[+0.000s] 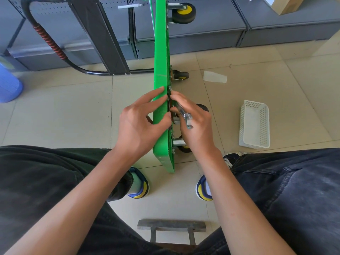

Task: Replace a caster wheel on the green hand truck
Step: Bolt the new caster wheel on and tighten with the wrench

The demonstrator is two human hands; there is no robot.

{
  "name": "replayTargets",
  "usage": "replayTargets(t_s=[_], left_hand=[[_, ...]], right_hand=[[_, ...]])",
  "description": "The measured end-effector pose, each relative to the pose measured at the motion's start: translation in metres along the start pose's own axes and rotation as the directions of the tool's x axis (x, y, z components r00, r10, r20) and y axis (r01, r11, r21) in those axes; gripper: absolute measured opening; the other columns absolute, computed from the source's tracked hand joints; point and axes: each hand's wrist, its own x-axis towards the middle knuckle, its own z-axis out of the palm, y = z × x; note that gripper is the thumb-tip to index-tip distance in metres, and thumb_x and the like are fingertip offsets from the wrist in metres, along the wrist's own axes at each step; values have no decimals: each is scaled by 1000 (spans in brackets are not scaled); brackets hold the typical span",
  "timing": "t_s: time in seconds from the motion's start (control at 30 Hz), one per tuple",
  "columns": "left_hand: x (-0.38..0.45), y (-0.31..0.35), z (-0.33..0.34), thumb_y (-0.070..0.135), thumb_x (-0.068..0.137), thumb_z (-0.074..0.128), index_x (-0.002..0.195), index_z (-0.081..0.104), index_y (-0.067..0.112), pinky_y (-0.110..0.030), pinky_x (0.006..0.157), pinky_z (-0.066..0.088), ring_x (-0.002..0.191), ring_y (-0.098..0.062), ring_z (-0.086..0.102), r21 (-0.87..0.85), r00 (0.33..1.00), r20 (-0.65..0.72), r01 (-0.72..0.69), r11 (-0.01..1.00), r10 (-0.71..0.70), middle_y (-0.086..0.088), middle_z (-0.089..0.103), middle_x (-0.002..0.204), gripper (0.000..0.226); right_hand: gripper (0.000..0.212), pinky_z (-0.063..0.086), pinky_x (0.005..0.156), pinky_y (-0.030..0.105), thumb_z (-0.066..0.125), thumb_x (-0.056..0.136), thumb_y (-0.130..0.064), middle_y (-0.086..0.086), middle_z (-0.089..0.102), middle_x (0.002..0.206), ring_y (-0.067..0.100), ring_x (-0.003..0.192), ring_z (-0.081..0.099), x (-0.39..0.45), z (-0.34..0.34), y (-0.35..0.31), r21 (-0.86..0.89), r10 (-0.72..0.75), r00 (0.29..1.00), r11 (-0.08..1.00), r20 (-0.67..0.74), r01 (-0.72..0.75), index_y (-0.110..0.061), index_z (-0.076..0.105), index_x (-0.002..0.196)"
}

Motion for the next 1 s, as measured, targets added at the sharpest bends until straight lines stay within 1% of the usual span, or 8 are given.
replayTargets(t_s=[0.17,0.27,0.33,0.47,0.53,0.67,0.8,1.0], left_hand=[[0,1,0,31,88,68,129,69,23,-29,68,59,91,-12,71,-12,1000,-4,8,1000,-8,14,58,143,42],[-2,3,1,25,88,70,129,69,21,-27,67,58,94,-12,70,-28,1000,-9,10,1000,-10,12,59,142,41],[-2,3,1,24,88,71,130,69,22,-28,68,59,95,-15,71,-50,1000,-14,22,999,-23,12,58,143,42],[-4,3,2,21,87,73,129,68,17,-21,80,59,119,-5,64,-77,999,-23,33,996,-34,9,58,142,43],[-3,3,2,21,86,73,129,68,16,-24,85,58,125,-2,59,-80,999,-27,33,996,-35,8,59,141,44],[-1,1,3,27,85,72,129,69,18,-33,91,59,127,-3,58,-72,999,-33,28,997,-31,11,59,141,45],[-2,4,2,26,86,72,129,69,17,-29,89,59,126,-3,59,-70,999,-21,31,997,-32,11,58,141,43],[-2,3,1,25,86,72,129,68,18,-21,82,58,125,-4,60,-69,1000,-17,21,997,-22,11,58,141,44]], right_hand=[[32,62,87,33,57,98,-15,17,73,118,21,98,75,8,-2,-5,-66,-8,999,998,-32,6,6,68,119],[25,50,85,6,66,93,-6,14,75,108,9,96,68,15,1,-5,-104,9,999,994,-49,-14,4,71,115],[19,39,82,-4,68,92,0,12,75,101,5,96,63,20,3,-5,-121,23,999,992,-47,-28,3,72,111],[19,39,63,3,59,100,-13,0,72,82,-1,68,53,54,2,-9,-88,104,976,989,-192,-122,2,72,99],[23,42,61,13,59,99,-18,2,73,81,4,65,55,76,2,-11,-106,76,989,990,-130,-90,1,71,98],[20,44,60,21,59,101,-18,-1,72,85,14,68,61,73,1,-5,-75,138,989,987,-58,-142,-1,69,101],[13,44,73,7,63,101,-12,-6,72,97,4,80,65,57,1,4,-25,217,971,975,-103,-221,-1,68,105],[15,57,84,22,62,100,-6,4,75,109,13,96,72,44,2,1,14,156,982,988,-110,-156,3,68,111]])
